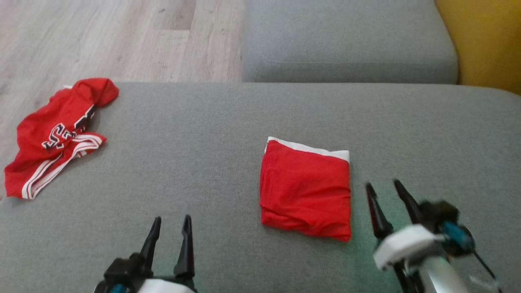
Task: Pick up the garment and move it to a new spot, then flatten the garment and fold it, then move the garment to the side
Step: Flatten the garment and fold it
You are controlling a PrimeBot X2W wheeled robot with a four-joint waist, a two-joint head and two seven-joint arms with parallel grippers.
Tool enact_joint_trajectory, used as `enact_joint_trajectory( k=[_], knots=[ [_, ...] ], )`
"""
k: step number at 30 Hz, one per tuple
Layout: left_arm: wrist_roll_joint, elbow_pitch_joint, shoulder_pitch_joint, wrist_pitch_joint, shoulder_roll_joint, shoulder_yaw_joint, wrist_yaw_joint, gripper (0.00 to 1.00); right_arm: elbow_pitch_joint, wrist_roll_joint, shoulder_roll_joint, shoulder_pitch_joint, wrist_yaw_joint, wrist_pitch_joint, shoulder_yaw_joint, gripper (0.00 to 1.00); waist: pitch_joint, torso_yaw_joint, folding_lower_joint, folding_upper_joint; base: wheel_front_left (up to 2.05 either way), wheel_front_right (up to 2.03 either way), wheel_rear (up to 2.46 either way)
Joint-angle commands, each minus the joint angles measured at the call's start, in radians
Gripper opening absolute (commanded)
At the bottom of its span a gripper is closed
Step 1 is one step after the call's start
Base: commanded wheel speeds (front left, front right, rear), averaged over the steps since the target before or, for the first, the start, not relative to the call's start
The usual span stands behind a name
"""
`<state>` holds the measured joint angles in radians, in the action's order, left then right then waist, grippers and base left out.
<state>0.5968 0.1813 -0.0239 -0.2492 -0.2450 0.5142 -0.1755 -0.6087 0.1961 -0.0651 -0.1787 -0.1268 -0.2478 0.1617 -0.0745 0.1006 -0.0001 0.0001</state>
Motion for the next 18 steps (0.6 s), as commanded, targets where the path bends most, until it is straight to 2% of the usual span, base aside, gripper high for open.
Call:
enact_joint_trajectory(
  k=[1,9,18],
  knots=[
    [-0.008,-0.017,0.020,-0.012,-0.013,-0.048,0.000,1.00,0.070,-0.019,0.014,0.008,-0.004,-0.014,-0.005,1.00,-0.006,-0.001,0.0001,-0.0001,0.00,0.00,0.00],
    [-0.019,0.008,-0.008,-0.012,-0.017,-0.062,-0.002,1.00,0.218,-0.010,0.015,0.152,-0.004,-0.007,-0.041,1.00,-0.020,-0.007,0.0001,-0.0001,0.00,0.00,0.00],
    [-0.027,0.018,-0.026,-0.013,-0.010,-0.076,0.005,1.00,0.288,-0.013,0.015,0.201,-0.004,0.029,-0.052,1.00,-0.029,-0.006,0.0001,-0.0001,0.00,0.00,0.00]
  ],
)
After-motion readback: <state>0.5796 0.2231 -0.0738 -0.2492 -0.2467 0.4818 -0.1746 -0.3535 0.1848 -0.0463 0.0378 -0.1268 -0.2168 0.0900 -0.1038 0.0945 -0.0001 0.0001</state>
